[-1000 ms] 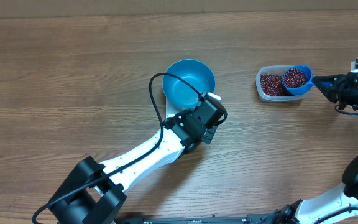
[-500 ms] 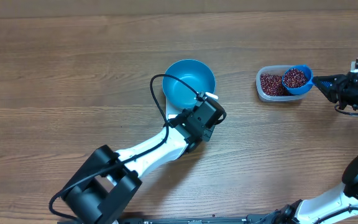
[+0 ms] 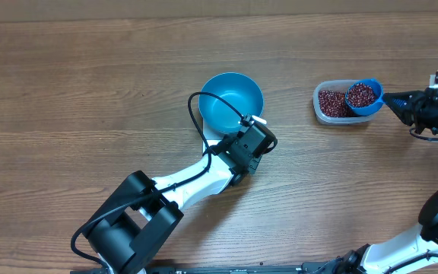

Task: Scoop item into bowl and weigh 150g on scale
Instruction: 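Hold the bowl rim with the left gripper, scoop raised in right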

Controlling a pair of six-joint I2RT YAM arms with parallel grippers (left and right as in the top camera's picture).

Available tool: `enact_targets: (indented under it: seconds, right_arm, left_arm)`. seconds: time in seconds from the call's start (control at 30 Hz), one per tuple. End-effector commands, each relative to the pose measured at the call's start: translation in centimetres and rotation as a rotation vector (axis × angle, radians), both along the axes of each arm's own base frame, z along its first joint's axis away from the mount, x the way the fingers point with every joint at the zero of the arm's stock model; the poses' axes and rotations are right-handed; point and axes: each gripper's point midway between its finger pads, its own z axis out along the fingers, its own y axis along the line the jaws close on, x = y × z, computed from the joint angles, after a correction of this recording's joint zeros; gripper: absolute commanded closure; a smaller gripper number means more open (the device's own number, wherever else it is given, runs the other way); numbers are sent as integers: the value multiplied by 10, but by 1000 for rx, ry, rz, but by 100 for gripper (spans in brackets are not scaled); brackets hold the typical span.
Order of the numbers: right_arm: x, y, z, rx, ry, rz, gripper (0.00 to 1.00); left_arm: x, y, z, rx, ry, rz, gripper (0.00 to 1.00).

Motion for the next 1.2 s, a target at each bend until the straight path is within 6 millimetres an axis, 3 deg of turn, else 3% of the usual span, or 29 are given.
enact_targets:
  seconds: [0.0, 1.17]
  right_arm:
    - [0, 2, 2, 15, -21, 10, 96]
    - [0, 2, 2, 16, -20, 10, 96]
  left_arm:
    - [1, 11, -7, 55, -2, 7, 96]
    - [1, 19, -11, 96, -3, 23, 96]
